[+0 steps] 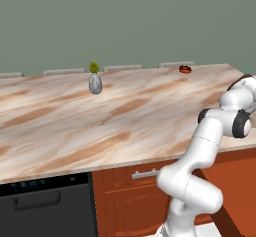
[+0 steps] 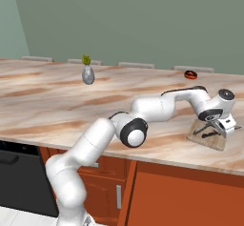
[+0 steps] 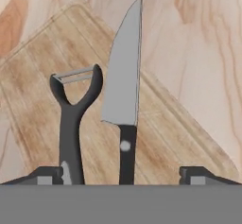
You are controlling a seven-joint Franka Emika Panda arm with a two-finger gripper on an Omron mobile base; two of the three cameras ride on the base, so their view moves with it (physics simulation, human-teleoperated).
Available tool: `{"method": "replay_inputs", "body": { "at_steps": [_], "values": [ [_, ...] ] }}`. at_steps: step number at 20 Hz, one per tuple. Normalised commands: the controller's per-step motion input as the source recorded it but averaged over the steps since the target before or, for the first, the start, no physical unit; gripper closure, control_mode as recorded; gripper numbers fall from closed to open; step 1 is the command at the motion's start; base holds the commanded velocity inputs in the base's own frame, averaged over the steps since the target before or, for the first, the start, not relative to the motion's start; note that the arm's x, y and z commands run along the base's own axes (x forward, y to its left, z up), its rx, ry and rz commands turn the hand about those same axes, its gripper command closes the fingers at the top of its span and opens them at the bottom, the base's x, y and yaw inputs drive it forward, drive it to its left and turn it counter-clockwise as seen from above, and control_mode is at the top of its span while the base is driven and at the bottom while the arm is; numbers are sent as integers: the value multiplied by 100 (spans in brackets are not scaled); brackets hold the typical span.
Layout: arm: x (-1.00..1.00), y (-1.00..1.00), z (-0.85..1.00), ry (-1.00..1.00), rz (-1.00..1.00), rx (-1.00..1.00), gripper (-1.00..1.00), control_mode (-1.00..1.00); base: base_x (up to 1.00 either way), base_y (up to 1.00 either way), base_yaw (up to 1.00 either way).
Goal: Open the drawer on the right and place the cutting tools on the cutting board.
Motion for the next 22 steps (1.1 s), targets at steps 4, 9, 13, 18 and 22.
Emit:
{"method": "replay_inputs", "body": {
  "at_steps": [4, 9, 13, 18, 22],
  "values": [
    [-100, 14, 0, -31, 5, 0, -100, -100, 0, 0, 0],
    [-100, 45, -8, -38, 9, -8, -100, -100, 0, 0, 0],
    [-100, 52, -13, -38, 6, -13, -100, -100, 0, 0, 0],
    [-100, 72, 0, -39, 3, -16, -100, -100, 0, 0, 0],
    [-100, 99, 59, -33, 1, -18, -100, -100, 0, 0, 0]
  ]
}}
